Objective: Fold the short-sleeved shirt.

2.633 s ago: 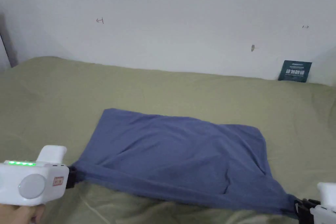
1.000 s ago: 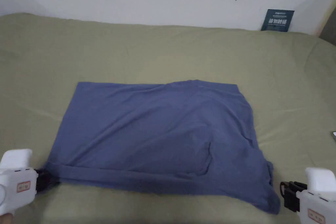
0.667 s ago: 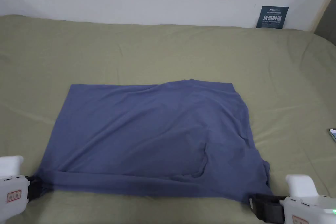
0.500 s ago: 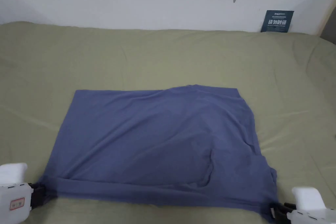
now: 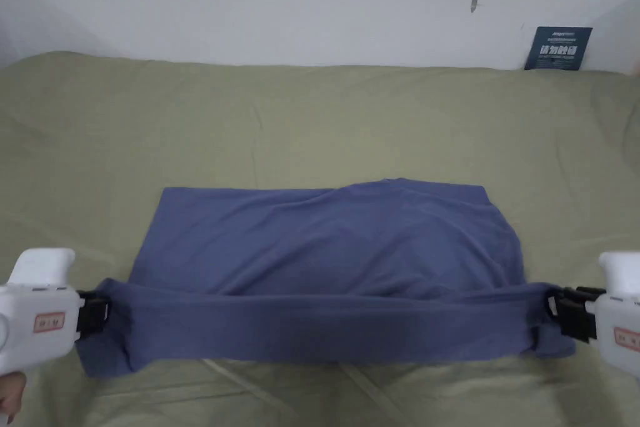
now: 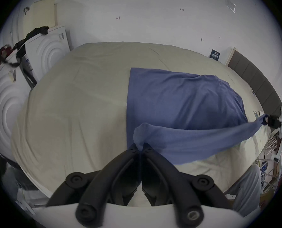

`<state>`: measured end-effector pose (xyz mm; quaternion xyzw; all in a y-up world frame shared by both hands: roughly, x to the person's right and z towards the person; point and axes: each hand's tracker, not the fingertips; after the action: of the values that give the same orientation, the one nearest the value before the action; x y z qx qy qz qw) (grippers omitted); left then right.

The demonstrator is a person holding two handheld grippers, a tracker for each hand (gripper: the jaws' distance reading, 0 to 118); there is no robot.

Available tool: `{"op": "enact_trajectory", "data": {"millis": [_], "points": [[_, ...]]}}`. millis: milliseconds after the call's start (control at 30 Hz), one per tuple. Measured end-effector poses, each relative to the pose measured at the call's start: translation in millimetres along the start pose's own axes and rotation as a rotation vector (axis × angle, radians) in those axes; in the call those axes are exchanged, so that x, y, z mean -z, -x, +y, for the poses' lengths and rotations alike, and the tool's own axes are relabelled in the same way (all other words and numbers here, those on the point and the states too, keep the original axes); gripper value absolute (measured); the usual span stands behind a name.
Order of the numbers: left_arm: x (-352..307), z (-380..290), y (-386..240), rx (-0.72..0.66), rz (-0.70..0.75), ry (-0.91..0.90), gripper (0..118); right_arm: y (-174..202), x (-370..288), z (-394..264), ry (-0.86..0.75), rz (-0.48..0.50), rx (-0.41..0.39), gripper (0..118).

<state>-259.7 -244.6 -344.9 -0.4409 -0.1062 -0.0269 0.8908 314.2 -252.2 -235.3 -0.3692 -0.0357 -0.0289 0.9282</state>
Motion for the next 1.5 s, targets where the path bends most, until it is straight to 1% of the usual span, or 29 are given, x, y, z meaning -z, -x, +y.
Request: {"op": "enact_trajectory", "data": {"millis": [167, 333, 433, 467, 500, 533, 567, 600, 667, 700, 733, 767, 800, 833, 900, 933, 967, 1033, 1067, 1100, 1133, 1167, 1300, 1333, 1367, 1400, 1433, 1467, 1500], "points": [[41.2, 40.1, 4.1, -0.016, -0.007, 0.028, 1, -1.7, 58.3, 40.5, 0.057, -0.020, -0.010, 7], [80.4, 60.4, 0.7, -0.025, -0.018, 0.067, 1, -3.2, 111.4, 53.7, 0.153, -0.048, -0.012, 8], [99.9, 61.4, 0.1, -0.019, -0.006, 0.092, 1, -4.9, 126.0, 53.0, 0.183, -0.036, 0.051, 9], [101.7, 57.8, 1.0, -0.028, -0.010, 0.088, 8, -4.9, 125.9, 51.9, 0.179, -0.032, 0.083, 28], [99.8, 53.3, 1.9, -0.054, -0.013, 0.065, 33, -4.5, 122.6, 50.3, 0.156, -0.041, 0.114, 66], [98.1, 49.1, 4.0, -0.074, -0.009, 0.046, 77, -5.5, 119.3, 45.2, 0.155, -0.039, 0.120, 107], [94.9, 43.7, 5.8, -0.098, -0.008, 0.041, 118, -5.4, 114.3, 39.0, 0.145, -0.028, 0.141, 115], [85.8, 35.5, 5.4, -0.124, -0.006, -0.008, 117, 1.3, 119.0, 24.1, 0.110, -0.013, 0.133, 110], [70.6, 24.1, 4.3, -0.138, 0.001, 0.008, 114, 1.9, 111.4, 17.1, 0.118, -0.034, 0.123, 110], [63.6, 23.3, 9.9, -0.155, 0.009, -0.018, 107, 4.2, 108.1, 8.7, 0.111, -0.035, 0.124, 109], [55.4, 18.5, 10.5, -0.145, 0.012, -0.041, 93, 6.7, 105.7, 1.2, 0.110, -0.030, 0.123, 104], [47.5, 13.0, 8.5, -0.120, 0.029, -0.050, 64, 9.9, 102.6, -6.4, 0.107, -0.024, 0.117, 83], [40.3, 6.5, 6.3, -0.091, 0.061, -0.061, 34, 7.9, 74.4, -4.8, 0.086, -0.032, 0.110, 48], [36.9, 0.2, 8.0, -0.088, 0.059, -0.058, 0, 10.8, 71.3, -11.8, 0.072, -0.041, 0.097, 4], [34.4, -12.1, 8.4, -0.099, 0.058, -0.043, 0, 16.0, 68.2, -28.8, 0.032, -0.085, 0.086, 2], [35.7, -15.5, 9.3, -0.109, 0.035, -0.015, 0, 11.2, 49.8, -27.3, 0.043, -0.064, 0.093, 2], [41.7, -20.9, 12.9, -0.129, 0.015, 0.003, 0, 10.3, 50.0, -32.8, 0.056, -0.037, 0.117, 2], [48.0, -24.1, 13.5, -0.130, 0.011, 0.005, 0, 11.6, 52.1, -43.8, 0.055, -0.040, 0.113, 2], [52.4, -23.9, 12.8, -0.128, 0.022, 0.011, 25, 10.3, 40.6, -37.8, 0.056, -0.047, 0.104, 2], [48.2, -23.1, 2.7, -0.116, 0.063, -0.001, 71, 8.9, 42.6, -41.4, 0.061, -0.049, 0.101, 2], [51.6, -22.3, 1.4, -0.124, 0.071, 0.014, 107, 7.3, 44.5, -44.7, 0.068, -0.048, 0.104, 2], [58.9, -22.8, 0.7, -0.138, 0.077, 0.042, 118, 5.4, 46.6, -48.7, 0.074, -0.045, 0.112, 2], [81.3, -18.5, -1.8, -0.112, 0.110, 0.109, 116, -0.7, 47.1, -50.8, 0.097, -0.041, 0.119, 2], [87.5, -19.2, -4.1, -0.110, 0.107, 0.119, 115, -8.2, 51.9, -48.7, 0.106, -0.043, 0.118, 2], [92.0, -17.1, -4.4, -0.101, 0.113, 0.136, 105, -9.8, 54.2, -50.2, 0.111, -0.046, 0.117, 2], [92.2, -16.3, -6.2, -0.094, 0.121, 0.128, 87, -11.9, 56.2, -51.6, 0.116, -0.047, 0.115, 2], [89.1, -15.9, -8.4, -0.088, 0.116, 0.123, 76, -12.2, 57.1, -49.7, 0.121, -0.050, 0.113, 2], [82.9, -15.0, -10.2, -0.084, 0.124, 0.108, 61, -11.8, 57.2, -46.9, 0.122, -0.053, 0.114, 2], [79.6, -12.1, -10.8, -0.065, 0.098, 0.093, 26, -14.0, 58.0, -47.2, 0.119, -0.054, 0.116, 2]]}}
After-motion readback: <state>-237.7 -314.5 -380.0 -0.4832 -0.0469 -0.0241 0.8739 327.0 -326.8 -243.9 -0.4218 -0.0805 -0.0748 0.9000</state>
